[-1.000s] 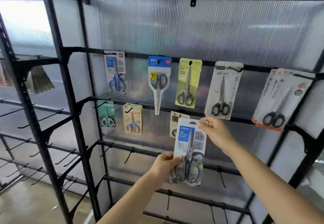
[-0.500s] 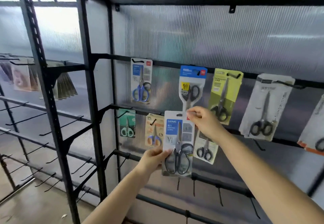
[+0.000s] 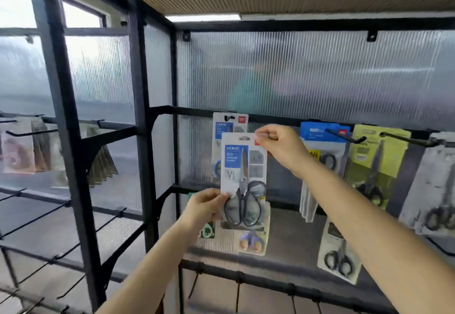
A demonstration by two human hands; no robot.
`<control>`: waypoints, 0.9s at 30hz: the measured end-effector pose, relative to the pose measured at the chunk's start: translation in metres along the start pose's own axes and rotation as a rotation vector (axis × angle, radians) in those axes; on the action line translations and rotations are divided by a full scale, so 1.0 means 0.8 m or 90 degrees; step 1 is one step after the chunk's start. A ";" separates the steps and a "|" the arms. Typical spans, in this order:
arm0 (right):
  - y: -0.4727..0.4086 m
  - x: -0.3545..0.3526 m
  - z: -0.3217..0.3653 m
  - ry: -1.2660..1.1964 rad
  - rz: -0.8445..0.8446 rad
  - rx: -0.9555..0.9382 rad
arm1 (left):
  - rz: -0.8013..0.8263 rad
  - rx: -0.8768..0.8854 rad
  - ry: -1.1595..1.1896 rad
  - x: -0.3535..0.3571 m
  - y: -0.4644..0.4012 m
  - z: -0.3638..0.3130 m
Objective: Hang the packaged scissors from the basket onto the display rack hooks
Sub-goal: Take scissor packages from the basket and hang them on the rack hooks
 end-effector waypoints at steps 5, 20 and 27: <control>-0.037 0.014 0.028 0.019 -0.040 -0.030 | 0.002 0.036 0.035 -0.025 -0.038 -0.028; -0.074 0.048 0.009 0.073 -0.100 -0.011 | -0.003 0.025 0.038 -0.042 -0.100 -0.007; -0.101 0.054 -0.012 0.158 -0.091 -0.005 | -0.021 0.016 0.003 -0.029 -0.140 -0.002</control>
Point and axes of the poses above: each hand's wrist, its own y-axis away from the middle knuckle, its own x-axis out of the palm, z = x × y, the point moved 9 cm from there along -y, towards the middle knuckle, and after that the axes turned 12 degrees about -z, right-handed, at the moved point
